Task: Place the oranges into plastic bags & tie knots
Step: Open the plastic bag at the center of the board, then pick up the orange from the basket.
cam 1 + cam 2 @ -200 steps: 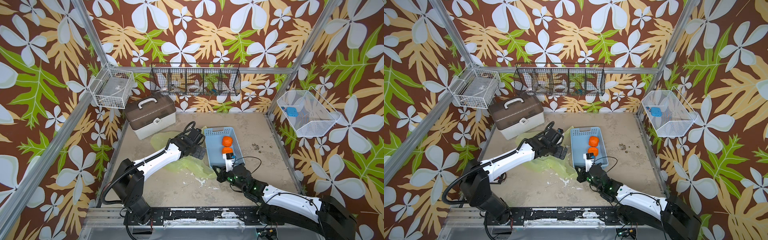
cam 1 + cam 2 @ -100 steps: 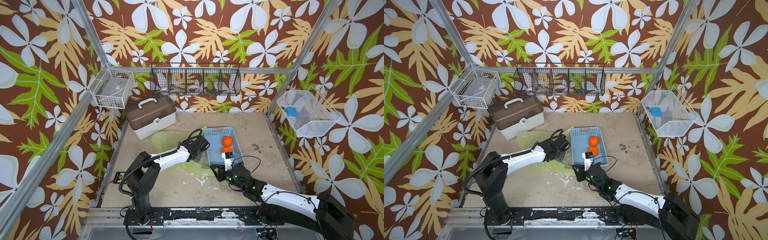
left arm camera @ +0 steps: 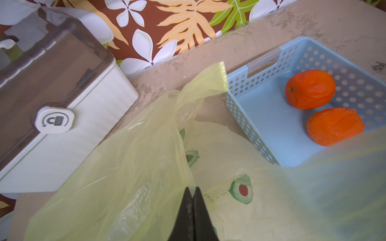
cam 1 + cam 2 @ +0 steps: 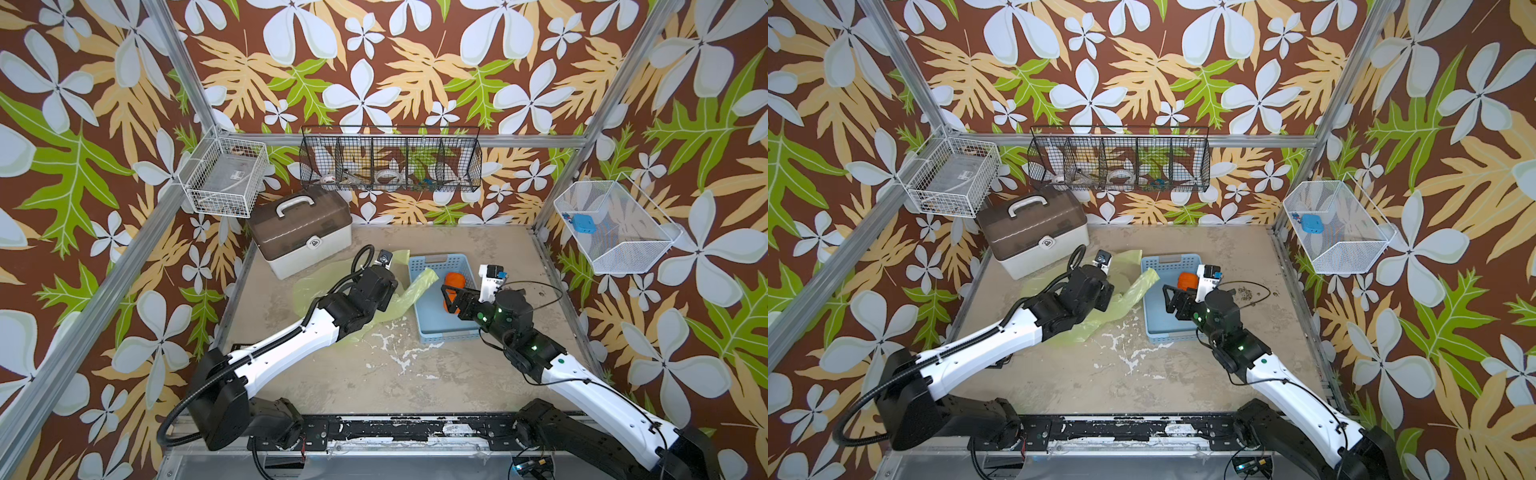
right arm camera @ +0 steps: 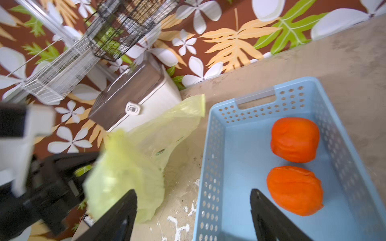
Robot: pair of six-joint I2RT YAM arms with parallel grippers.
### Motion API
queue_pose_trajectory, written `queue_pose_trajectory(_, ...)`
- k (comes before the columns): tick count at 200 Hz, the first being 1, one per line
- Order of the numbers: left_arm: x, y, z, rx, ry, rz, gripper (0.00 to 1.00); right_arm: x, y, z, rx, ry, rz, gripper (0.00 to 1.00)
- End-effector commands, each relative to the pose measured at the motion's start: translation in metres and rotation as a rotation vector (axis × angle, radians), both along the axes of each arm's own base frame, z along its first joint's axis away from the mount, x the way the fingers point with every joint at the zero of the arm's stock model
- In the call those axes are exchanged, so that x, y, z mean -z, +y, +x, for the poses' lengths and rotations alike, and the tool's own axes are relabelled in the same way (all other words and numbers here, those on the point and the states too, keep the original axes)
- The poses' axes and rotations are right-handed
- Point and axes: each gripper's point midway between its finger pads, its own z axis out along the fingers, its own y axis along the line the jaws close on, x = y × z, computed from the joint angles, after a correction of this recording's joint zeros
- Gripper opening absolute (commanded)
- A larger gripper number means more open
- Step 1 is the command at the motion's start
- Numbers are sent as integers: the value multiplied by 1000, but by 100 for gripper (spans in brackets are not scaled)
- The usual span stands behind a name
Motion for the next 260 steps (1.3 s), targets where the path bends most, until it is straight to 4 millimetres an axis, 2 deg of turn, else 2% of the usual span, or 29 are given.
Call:
queue_pose_trajectory(1, -28, 3, -6, 65, -149, -26, 0, 26, -11, 7, 19, 136, -49, 84)
queue_pose_trajectory(27, -45, 16, -29, 122, -310, -126, 0, 61, -23, 23, 54, 272, -187, 83)
queue_pose_trajectory(58, -55, 20, -53, 207, -436, -230, 0, 103, -34, 35, 73, 398, -382, 83)
queue_pose_trajectory(93, -51, 18, -59, 242, -451, -238, 0, 142, -41, 44, 87, 472, -482, 83)
queue_pose_trajectory(126, -51, 13, -61, 270, -459, -251, 0, 166, -40, 48, 82, 515, -508, 82)
queue_pose_trajectory(138, -49, 12, -60, 275, -460, -252, 0, 174, -39, 51, 83, 521, -516, 78)
queue_pose_trajectory(150, -45, 11, -59, 274, -453, -241, 0, 179, -36, 55, 73, 531, -518, 67)
queue_pose_trajectory(159, -41, 10, -58, 274, -446, -233, 0, 180, -34, 56, 63, 532, -515, 54)
queue_pose_trajectory(171, -38, 10, -56, 266, -439, -225, 0, 176, -32, 57, 55, 518, -502, 42)
queue_pose_trajectory(180, -37, 9, -55, 266, -435, -224, 0, 169, -31, 57, 54, 500, -492, 37)
queue_pose_trajectory(201, -35, 7, -54, 269, -426, -228, 0, 145, -30, 54, 50, 447, -464, 37)
queue_pose_trajectory(217, -34, 6, -53, 268, -423, -226, 0, 119, -26, 48, 27, 392, -424, 36)
queue_pose_trajectory(233, -36, 4, -52, 272, -424, -223, 0, 90, -22, 34, -16, 323, -366, 36)
queue_pose_trajectory(260, -36, 2, -50, 277, -419, -222, 0, 36, -4, -5, -160, 195, -219, 38)
